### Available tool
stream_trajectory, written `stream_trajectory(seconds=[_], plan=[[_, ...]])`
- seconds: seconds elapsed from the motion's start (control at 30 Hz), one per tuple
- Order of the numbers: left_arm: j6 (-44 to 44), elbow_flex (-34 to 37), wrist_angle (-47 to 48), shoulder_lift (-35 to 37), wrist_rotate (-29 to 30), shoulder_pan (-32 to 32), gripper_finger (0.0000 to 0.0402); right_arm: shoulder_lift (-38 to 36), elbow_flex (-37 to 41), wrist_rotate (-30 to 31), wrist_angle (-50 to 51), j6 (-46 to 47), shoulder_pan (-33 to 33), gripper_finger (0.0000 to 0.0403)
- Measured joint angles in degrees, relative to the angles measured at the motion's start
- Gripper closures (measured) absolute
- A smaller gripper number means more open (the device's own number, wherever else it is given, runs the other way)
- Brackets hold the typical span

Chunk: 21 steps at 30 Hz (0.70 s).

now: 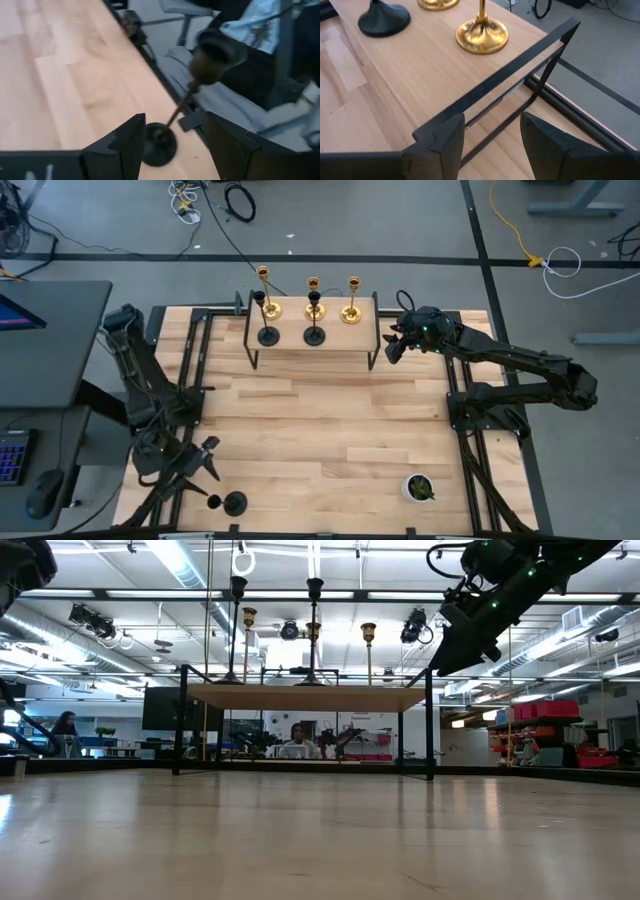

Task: Pick & Place candle stick holders
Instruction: Put the black candle holder aligned with the other black candle holders on the shelf

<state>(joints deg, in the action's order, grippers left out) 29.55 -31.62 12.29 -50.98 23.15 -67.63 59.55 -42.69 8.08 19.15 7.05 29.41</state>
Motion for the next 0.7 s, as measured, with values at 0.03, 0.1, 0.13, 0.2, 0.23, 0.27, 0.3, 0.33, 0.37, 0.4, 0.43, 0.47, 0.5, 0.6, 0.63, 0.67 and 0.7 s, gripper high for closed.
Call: stream_trajectory(seconds=[0.03,0.1,0.13,0.2,0.23,0.27,0.3,0.33,0.37,0.4,0.43,0.47,0.5,0.6,0.63,0.67,0.7], plan=[[0.20,1.05,-1.10,0.00,1.53,-0.51,0.0200,-0.02,0.50,0.00,-0.85,0.00,0.00,0.0209],[-0.05,3.28,-4.32,-0.02,2.89,-1.10,0.0200,-0.02,2.07,0.00,-2.73,-0.19,0.00,0.0209],[-0.11,4.59,-6.64,-0.02,2.89,-1.19,0.0200,0.00,2.92,0.00,-3.66,-0.67,0.00,0.0209],[0.05,7.32,-11.39,-0.02,2.14,-1.38,0.0200,0.00,4.26,0.00,-4.68,-1.86,0.00,0.0209],[-0.06,8.63,-13.64,-0.02,1.81,-1.39,0.0200,0.00,4.84,0.00,-4.84,-1.96,0.00,0.0209],[-0.15,9.93,-15.92,-0.02,1.53,-1.39,0.0200,-0.01,5.33,0.00,-4.76,-1.79,0.00,0.0209],[-0.75,11.06,-18.20,-0.02,1.53,-1.39,0.0200,0.00,5.63,0.00,-4.58,-1.47,0.00,0.0209],[-1.88,12.11,-20.70,-0.02,1.67,-1.37,0.0200,0.00,5.74,0.00,-4.57,-1.49,0.00,0.0209],[-3.12,13.04,-22.99,-0.02,1.83,-1.27,0.0200,-0.02,5.74,0.00,-4.65,-1.65,0.00,0.0209],[-4.73,13.81,-24.94,-0.02,2.06,-1.17,0.0200,-0.02,5.74,0.00,-4.70,-1.80,0.00,0.0209],[-6.16,14.48,-26.56,-0.02,2.11,-0.99,0.0200,-0.02,5.74,0.02,-4.76,-1.97,0.00,0.0209],[-7.01,15.00,-27.58,-0.02,2.15,-0.80,0.0200,-0.02,5.74,0.04,-4.97,-2.16,0.00,0.0209],[-7.58,15.36,-28.33,-0.02,2.13,-0.61,0.0200,-0.02,5.74,0.38,-5.43,-2.52,0.00,0.0209],[-7.66,15.37,-28.69,-0.04,2.14,0.10,0.0200,-0.02,5.74,2.44,-6.77,-3.10,0.00,0.0209],[-7.78,15.37,-28.72,-0.04,2.13,0.33,0.0200,-0.02,5.74,2.90,-7.00,-3.06,0.02,0.0209],[-7.99,15.37,-28.91,-0.05,2.13,0.59,0.0200,-0.02,5.74,2.89,-7.04,-2.97,0.02,0.0209],[-8.09,15.37,-29.39,-0.12,2.13,0.89,0.0200,-0.02,5.74,2.77,-7.00,-2.70,0.02,0.0209]])
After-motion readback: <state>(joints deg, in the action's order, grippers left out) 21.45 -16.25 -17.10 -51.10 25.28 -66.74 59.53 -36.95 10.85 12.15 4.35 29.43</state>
